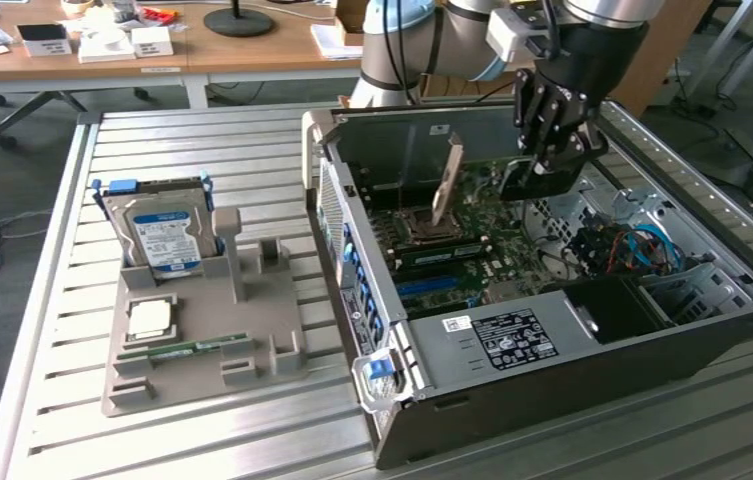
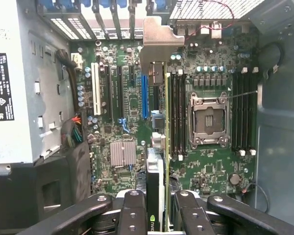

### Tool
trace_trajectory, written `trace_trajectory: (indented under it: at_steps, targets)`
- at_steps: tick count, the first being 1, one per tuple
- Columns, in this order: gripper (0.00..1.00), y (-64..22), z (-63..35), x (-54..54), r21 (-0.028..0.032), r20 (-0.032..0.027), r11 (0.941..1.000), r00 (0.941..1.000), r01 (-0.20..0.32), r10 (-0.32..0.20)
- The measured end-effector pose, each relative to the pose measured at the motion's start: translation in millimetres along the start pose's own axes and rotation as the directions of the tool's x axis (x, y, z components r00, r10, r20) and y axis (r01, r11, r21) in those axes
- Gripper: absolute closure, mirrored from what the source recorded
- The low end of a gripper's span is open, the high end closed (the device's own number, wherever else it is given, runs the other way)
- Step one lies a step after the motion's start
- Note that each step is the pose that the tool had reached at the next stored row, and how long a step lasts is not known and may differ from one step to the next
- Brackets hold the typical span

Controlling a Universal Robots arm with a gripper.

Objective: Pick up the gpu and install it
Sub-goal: 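Insert the gpu into the slot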

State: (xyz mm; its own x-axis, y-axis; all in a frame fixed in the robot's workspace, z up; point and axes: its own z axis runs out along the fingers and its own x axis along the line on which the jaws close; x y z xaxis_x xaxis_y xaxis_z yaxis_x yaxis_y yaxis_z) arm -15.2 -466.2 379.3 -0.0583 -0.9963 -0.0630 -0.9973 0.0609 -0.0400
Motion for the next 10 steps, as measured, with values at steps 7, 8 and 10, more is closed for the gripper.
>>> trace_trajectory:
  at_steps: [7, 8, 10]
  targets:
    - [0.73, 3.8, 7.5, 0.5, 0.0, 0.0002, 1.0, 1.0, 0.0, 0.0]
    - [0.73, 4.0, 8.8, 0.6, 0.0, 0.0002, 1.0, 1.0, 0.0, 0.0]
    - [0.73, 4.0, 10.2, 0.7, 0.0, 0.0, 1.0, 1.0, 0.0, 0.0]
